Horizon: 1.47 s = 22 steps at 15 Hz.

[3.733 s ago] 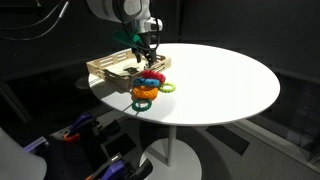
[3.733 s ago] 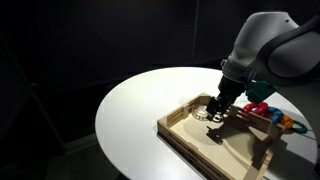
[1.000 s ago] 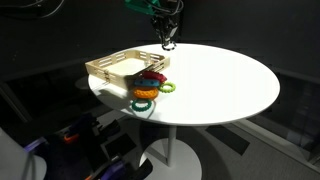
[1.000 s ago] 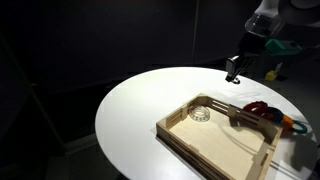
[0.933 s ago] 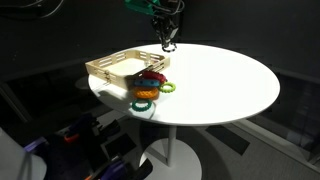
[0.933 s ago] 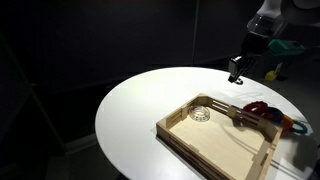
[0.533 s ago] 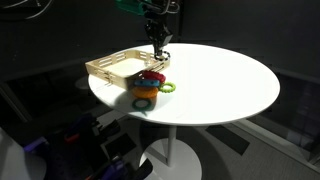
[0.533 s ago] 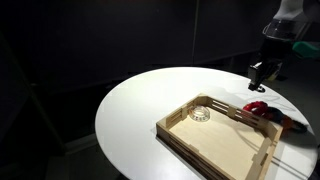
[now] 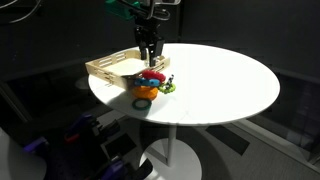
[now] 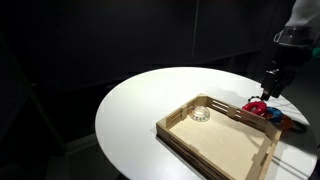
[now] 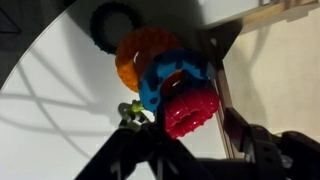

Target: Remove the black and white ring from the wooden tray and put it on the table on the rings pile

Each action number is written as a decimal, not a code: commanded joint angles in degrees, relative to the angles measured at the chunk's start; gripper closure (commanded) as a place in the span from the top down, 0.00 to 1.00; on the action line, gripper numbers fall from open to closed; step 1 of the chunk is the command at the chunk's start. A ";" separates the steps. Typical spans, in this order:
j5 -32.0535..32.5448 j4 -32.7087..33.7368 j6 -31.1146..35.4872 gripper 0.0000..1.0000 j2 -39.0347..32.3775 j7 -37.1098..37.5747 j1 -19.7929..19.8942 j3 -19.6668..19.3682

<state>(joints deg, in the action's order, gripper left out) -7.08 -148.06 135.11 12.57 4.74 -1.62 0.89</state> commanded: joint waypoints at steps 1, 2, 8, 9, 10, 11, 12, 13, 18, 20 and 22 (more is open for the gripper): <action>-0.79 -1.10 -2.80 0.94 3.10 -2.12 0.14 -0.70; -1.53 -0.97 -3.69 1.00 3.55 -2.83 -0.02 -0.93; -2.47 0.57 -11.26 1.00 7.99 -3.48 0.11 -1.39; -1.74 0.82 -12.40 1.00 8.97 -2.79 0.32 -1.17; -0.28 1.16 -13.55 1.00 10.04 -1.67 0.75 -0.70; 1.49 1.50 -14.53 1.00 11.15 -0.69 1.20 -0.20; 3.21 2.00 -15.65 1.00 12.23 0.15 1.60 0.20; 4.99 2.66 -16.83 1.00 13.35 0.95 1.92 0.56; 9.27 7.31 -24.85 1.00 17.01 1.45 2.61 0.82; 9.23 9.08 -27.75 1.00 17.70 1.21 2.67 0.60; 8.93 10.33 -29.60 1.00 17.92 0.79 2.60 0.42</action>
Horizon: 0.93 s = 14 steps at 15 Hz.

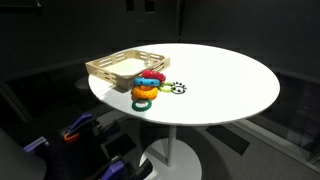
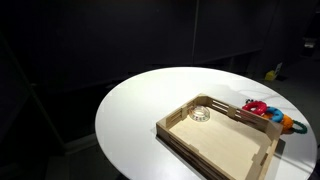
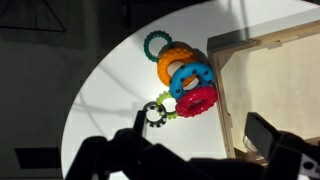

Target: Remove the black and white ring from the wooden tray and put it on the table on the rings pile

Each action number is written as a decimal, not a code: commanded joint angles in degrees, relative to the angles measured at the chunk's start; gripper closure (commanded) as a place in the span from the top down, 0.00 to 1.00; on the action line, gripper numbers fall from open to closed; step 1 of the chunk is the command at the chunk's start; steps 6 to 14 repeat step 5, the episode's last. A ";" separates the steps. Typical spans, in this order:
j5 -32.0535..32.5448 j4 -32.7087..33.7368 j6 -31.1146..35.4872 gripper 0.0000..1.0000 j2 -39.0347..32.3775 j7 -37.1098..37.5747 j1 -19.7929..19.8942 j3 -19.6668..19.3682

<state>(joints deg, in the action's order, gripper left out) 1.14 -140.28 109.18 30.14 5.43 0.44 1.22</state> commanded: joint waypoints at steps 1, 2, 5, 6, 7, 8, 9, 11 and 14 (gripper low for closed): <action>0.08 2.99 -4.49 1.00 -0.07 -0.45 0.25 -0.14; -0.04 1.27 -2.04 1.00 0.28 -0.08 0.13 0.07; -0.04 1.60 -2.78 1.00 0.24 -0.09 0.12 0.06; -0.04 1.60 -2.78 1.00 0.24 -0.09 0.12 0.06; -0.04 1.60 -2.78 1.00 0.24 -0.09 0.12 0.06; -0.04 1.60 -2.78 1.00 0.24 -0.09 0.12 0.06; -0.04 1.60 -2.78 1.00 0.24 -0.09 0.12 0.06; -0.04 1.60 -2.78 1.00 0.24 -0.09 0.12 0.06; -0.04 1.60 -2.78 1.00 0.24 -0.09 0.12 0.06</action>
